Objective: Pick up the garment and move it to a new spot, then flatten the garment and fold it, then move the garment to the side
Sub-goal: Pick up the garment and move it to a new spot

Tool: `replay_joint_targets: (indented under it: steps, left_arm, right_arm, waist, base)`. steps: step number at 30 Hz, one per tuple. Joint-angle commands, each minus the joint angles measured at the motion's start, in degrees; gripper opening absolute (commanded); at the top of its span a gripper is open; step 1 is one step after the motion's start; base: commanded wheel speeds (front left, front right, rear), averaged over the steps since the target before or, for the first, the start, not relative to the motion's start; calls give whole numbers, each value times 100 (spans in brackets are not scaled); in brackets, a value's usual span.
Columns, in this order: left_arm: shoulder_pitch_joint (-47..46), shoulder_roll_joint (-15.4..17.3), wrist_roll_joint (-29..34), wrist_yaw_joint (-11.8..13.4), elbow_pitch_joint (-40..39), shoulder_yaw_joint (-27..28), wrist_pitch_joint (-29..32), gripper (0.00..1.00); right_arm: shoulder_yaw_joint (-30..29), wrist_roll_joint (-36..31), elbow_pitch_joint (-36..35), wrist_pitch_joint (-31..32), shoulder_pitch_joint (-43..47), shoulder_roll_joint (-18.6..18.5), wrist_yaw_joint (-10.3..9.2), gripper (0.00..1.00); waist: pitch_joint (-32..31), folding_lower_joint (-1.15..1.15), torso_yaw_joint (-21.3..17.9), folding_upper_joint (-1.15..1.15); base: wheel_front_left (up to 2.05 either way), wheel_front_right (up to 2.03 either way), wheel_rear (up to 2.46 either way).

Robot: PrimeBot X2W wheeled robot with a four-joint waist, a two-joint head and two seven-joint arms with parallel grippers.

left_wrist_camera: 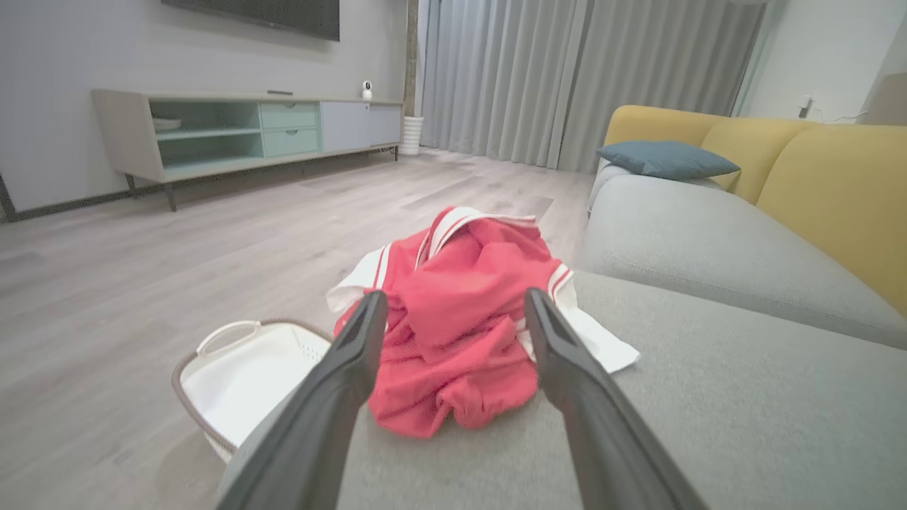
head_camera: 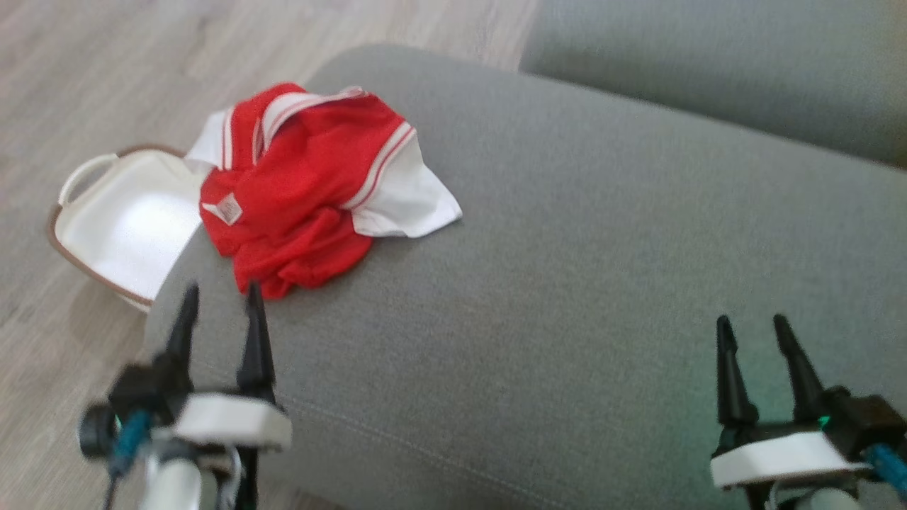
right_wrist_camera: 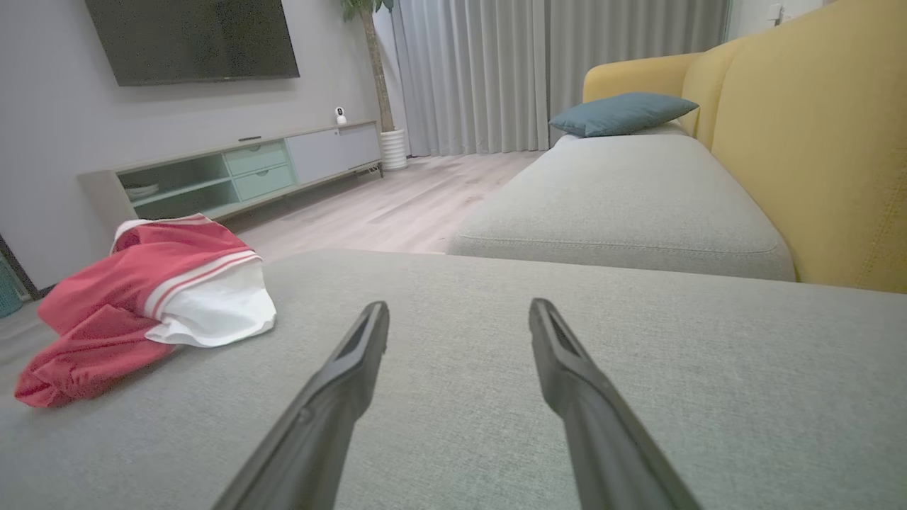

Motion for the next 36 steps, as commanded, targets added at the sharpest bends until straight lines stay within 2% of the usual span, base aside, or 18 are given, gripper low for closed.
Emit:
replay_joint_targets:
  steps: [1, 7, 10, 14, 18, 27, 31, 36]
  left_arm:
    - [-562, 10, 81, -96, -172, 283, -71, 100]
    - [-1431, 327, -49, -531, 250, 657, -71, 100]
    - [-2073, 697, -48, -790, 716, 769, -71, 100]
    - [-2962, 1305, -130, -1060, 1725, 609, 114, 100]
    - [-3852, 1880, -345, -1138, 2640, 170, 602, 100]
    - [-5188, 2821, -1572, -1144, 3750, -1654, 1425, 100]
    - [-5624, 3045, -1693, -1145, 4333, -2013, 1431, 100]
    - [-5958, 3039, -1851, -1145, 4849, -2404, 1332, 100]
  right_arm:
    - [32, -126, -229, -62, -366, -63, -4, 100]
    - [-324, -409, -404, -62, -762, -63, -4, 100]
    - [-486, -563, -498, -62, -996, -63, -4, 100]
    - [-583, -753, -592, -62, -1210, -63, -4, 100]
    - [-636, -841, -700, -62, -1319, -63, -4, 100]
    - [-511, -969, -859, -62, -1382, -63, -4, 100]
    - [-433, -997, -913, -62, -1394, -63, -4, 100]
    - [-374, -1004, -927, -62, -1354, -63, -4, 100]
  waist:
    - [356, 0, -99, 0]
    - [965, 0, -283, 0]
    - [1300, 0, -413, 0]
    - [1643, 0, -571, 0]
    - [1916, 0, -696, 0]
    - [2282, 0, -923, 0]
    - [2383, 0, -1041, 0]
    - [2441, 0, -1164, 0]
  base:
    - [0, 0, 0]
    - [0, 0, 0]
    - [0, 0, 0]
    - [0, 0, 0]
    - [0, 0, 0]
    - [0, 0, 0]
    - [0, 0, 0]
    - [0, 0, 0]
